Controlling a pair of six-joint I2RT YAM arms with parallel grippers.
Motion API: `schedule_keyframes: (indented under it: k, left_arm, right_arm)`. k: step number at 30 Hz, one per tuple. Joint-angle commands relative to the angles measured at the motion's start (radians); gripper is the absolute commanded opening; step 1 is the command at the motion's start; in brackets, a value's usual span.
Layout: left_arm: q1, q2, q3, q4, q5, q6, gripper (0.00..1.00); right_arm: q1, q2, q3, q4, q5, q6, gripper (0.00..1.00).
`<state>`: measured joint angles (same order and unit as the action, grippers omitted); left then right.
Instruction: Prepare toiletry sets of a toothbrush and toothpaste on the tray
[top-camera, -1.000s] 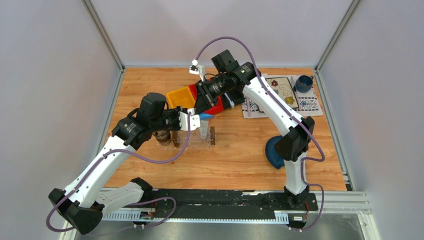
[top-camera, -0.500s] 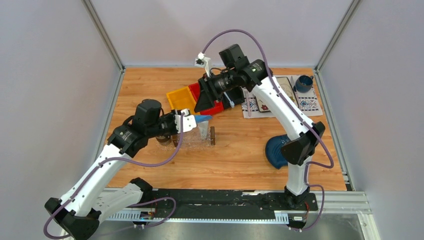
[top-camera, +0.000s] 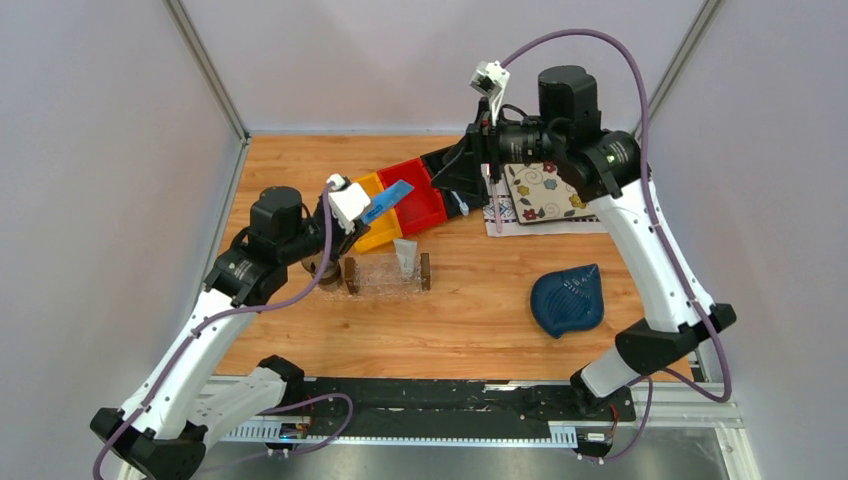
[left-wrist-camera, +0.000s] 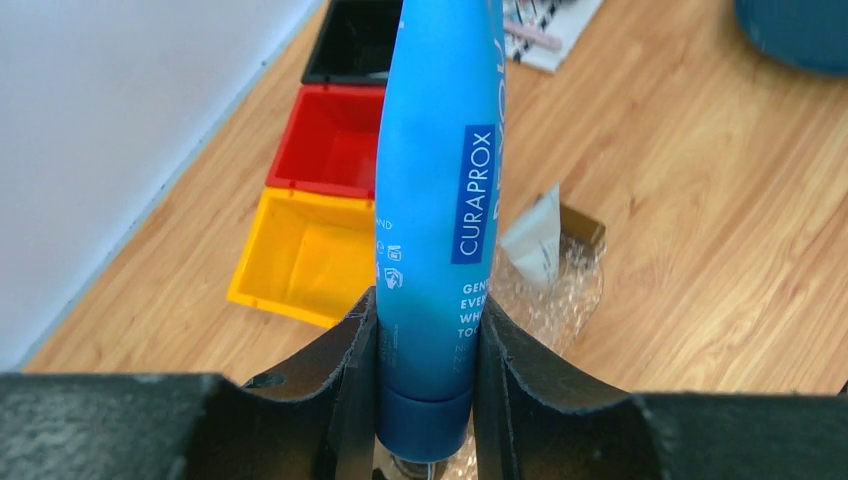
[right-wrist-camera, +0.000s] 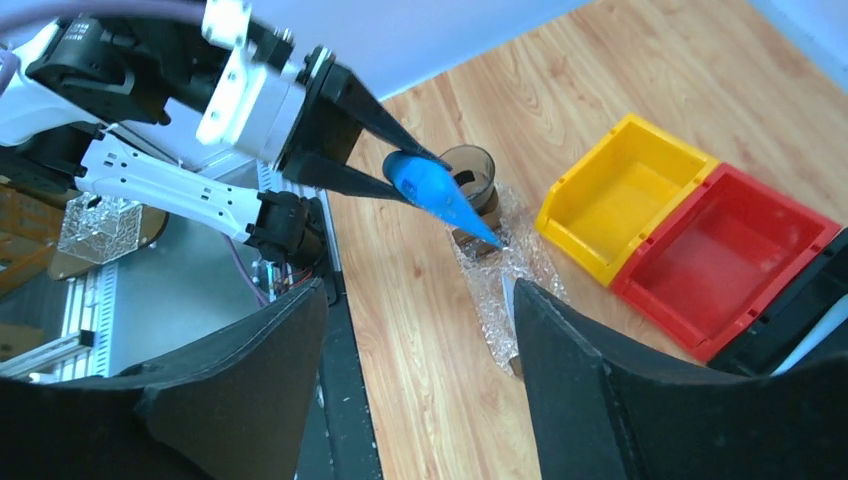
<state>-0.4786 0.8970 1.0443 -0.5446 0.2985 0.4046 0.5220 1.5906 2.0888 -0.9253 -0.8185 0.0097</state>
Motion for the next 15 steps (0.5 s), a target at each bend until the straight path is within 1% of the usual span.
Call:
schedule_keyframes:
  k: [1,2,3,5,6,8,9,11,12,13,15]
  left_arm:
    - [0.031,0.023,0.128,0.149,0.074,-0.214,0.00]
    - [0.040,0.031,0.158,0.162,0.089,-0.242,0.00]
    - [0.044,0.045,0.174,0.175,0.123,-0.303,0.00]
    - [0.054,0.060,0.213,0.219,0.169,-0.372,0.00]
    - [0.057,0.075,0.224,0.238,0.218,-0.445,0.00]
    - [0.060,0.094,0.249,0.300,0.272,-0.516,0.00]
    - [0.060,0.109,0.252,0.325,0.322,-0.588,0.00]
    - [0.060,0.121,0.246,0.414,0.372,-0.657,0.00]
    - [0.060,0.131,0.241,0.443,0.413,-0.723,0.00]
    - [0.060,0.138,0.234,0.507,0.431,-0.756,0.00]
    - [0.060,0.151,0.204,0.576,0.468,-0.846,0.00]
  right_arm:
    - [-0.002,-0.102,-0.140,0.241,0.035,0.093,0.73]
    - [-0.001,-0.128,-0.169,0.311,0.036,0.111,0.73]
    - [0.000,-0.138,-0.191,0.342,0.033,0.130,0.74]
    - [0.000,-0.158,-0.252,0.426,0.016,0.179,0.74]
    - [0.000,-0.164,-0.269,0.453,0.004,0.194,0.74]
    - [0.001,-0.175,-0.314,0.526,-0.019,0.232,0.75]
    - [0.001,-0.176,-0.326,0.548,-0.024,0.242,0.75]
    - [0.006,-0.178,-0.338,0.591,-0.028,0.263,0.75]
    - [0.007,-0.178,-0.335,0.600,-0.028,0.269,0.76]
    - [0.009,-0.173,-0.334,0.608,-0.031,0.279,0.76]
    - [0.019,-0.166,-0.325,0.631,-0.033,0.300,0.77]
